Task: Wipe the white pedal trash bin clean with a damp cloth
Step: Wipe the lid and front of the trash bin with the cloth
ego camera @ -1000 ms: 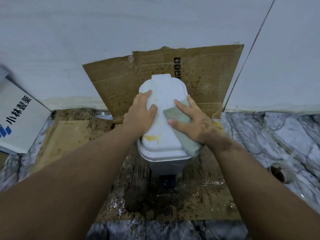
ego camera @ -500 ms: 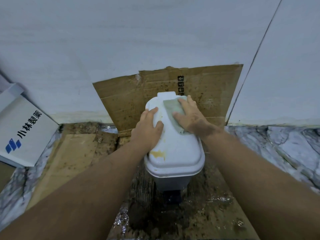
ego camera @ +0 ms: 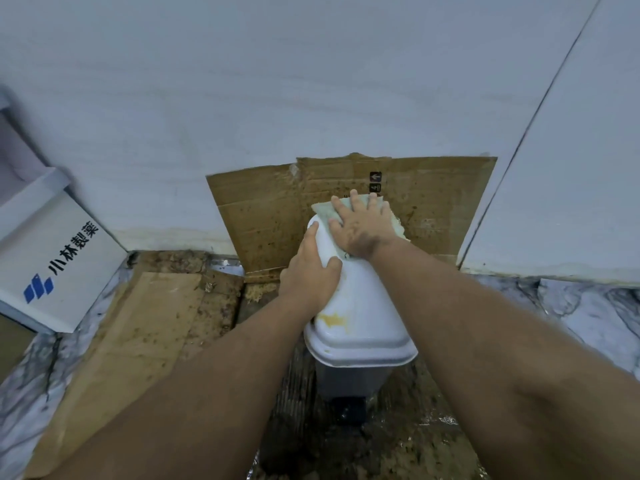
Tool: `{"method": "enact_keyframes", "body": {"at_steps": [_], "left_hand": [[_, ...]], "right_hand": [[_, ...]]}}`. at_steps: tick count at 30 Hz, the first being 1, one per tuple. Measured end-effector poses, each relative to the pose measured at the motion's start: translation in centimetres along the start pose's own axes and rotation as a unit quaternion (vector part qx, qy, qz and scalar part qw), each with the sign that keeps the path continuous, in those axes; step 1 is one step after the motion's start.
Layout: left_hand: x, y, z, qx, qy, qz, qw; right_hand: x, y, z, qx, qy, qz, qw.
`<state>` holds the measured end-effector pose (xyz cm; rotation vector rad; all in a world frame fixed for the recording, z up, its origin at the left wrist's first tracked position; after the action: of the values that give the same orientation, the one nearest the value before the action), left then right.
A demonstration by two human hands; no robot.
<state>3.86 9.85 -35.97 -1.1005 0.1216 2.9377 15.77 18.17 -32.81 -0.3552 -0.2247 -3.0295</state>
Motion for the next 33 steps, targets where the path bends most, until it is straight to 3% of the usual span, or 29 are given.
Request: {"method": "enact_keyframes", "body": {"at_steps": [3, 5, 8, 10, 12, 17, 24, 29, 33], "left_hand": [[-0.2, 0.1, 0.2, -0.011, 0.009, -0.002, 1.0], [-0.1, 0.1, 0.3, -0.016, 0.015, -0.002, 1.0], [0.1, 0.1, 0.3, -0.028, 0.034, -0.008, 0.999], [-0.2, 0.0, 0.7, -0.049, 0.022, -0.023, 0.998], [-1.2, -0.6, 1.1, -0.062, -0.022, -0.043, 0.997], [-1.7, -2.7, 1.2, -0.004, -0.162, -0.046, 0.986], [0.7, -3.3, 2.8, 0.032, -0.143, -0.031, 0.989], [-3.1, -3.7, 2.8, -0.037, -0.123, -0.034, 0.991], [-5.4, -4.6, -0.8, 0.006, -0.237, -0.054, 0.97]], "right_hand": [[1.4, 0.5, -0.7, 0.01, -0.012, 0.004, 1.0], [1.2, 1.6, 0.1, 0.004, -0.093, 0.021, 0.995], [-1.7, 4.5, 3.2, -0.112, -0.242, 0.016, 0.964], [-3.5, 7.0, 3.1, -0.152, -0.216, -0.001, 0.964], [-4.2, 8.2, 0.9, -0.127, -0.19, -0.014, 0.973], [-4.5, 8.6, -1.3, -0.125, -0.221, -0.035, 0.967], [-4.9, 9.1, -0.6, -0.168, -0.259, -0.041, 0.95], [-4.7, 9.6, -0.3, -0.191, -0.259, -0.031, 0.946], [-4.7, 9.8, 0.0, -0.216, -0.259, -0.032, 0.941]]}}
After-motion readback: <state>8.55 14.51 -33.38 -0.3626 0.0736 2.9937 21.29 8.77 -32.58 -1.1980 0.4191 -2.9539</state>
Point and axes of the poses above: each hand's wrist, its own y-axis away from the middle knuckle, its own z-axis out of the back of the hand, x = y × z, the point moved 7 cm from there along -y, towards the middle knuckle, and after that the axes turned 9 degrees about -y, right-handed, at the moved point
